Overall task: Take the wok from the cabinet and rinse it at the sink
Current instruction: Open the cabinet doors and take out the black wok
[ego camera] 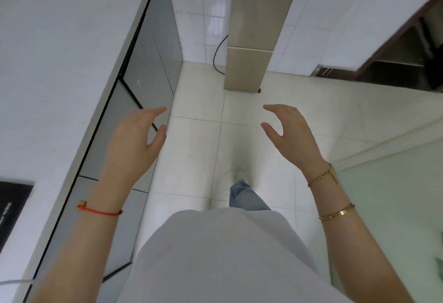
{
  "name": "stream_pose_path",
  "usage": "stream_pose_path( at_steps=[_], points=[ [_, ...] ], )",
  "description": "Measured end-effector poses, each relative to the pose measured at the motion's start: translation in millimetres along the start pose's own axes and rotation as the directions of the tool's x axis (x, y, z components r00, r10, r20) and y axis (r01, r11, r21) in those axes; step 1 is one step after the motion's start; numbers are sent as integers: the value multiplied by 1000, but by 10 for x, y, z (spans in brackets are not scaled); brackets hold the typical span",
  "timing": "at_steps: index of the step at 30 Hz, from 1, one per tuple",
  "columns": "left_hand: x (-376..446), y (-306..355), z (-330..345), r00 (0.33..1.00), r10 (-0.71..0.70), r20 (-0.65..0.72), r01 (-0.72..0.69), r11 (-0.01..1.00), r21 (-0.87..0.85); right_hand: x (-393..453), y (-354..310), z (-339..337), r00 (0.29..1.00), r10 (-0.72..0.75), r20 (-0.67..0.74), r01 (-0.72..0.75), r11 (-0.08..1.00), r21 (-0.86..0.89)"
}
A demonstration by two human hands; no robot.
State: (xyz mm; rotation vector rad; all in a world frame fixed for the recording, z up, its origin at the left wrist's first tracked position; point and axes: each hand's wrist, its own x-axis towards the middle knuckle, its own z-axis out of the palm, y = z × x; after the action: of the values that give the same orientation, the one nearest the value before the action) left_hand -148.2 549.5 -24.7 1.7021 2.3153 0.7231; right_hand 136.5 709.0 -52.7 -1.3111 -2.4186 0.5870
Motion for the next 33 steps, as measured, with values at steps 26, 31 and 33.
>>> stream_pose_path(
  at_steps=[26, 31, 33],
  points=[
    [2728, -507, 430, 790, -521, -324, 533, 844, -55, 4654, 54, 482, 814, -487, 316, 457, 874, 167],
    [3151, -888, 189, 713, -571, -407, 598, 798, -73, 5421, -483, 831, 727, -585, 358, 561, 808, 180],
    [3277, -1014, 98, 690, -589, -422, 624, 779, -67, 5650, -673, 958, 702, -606, 375, 580, 791, 193]
  ],
)
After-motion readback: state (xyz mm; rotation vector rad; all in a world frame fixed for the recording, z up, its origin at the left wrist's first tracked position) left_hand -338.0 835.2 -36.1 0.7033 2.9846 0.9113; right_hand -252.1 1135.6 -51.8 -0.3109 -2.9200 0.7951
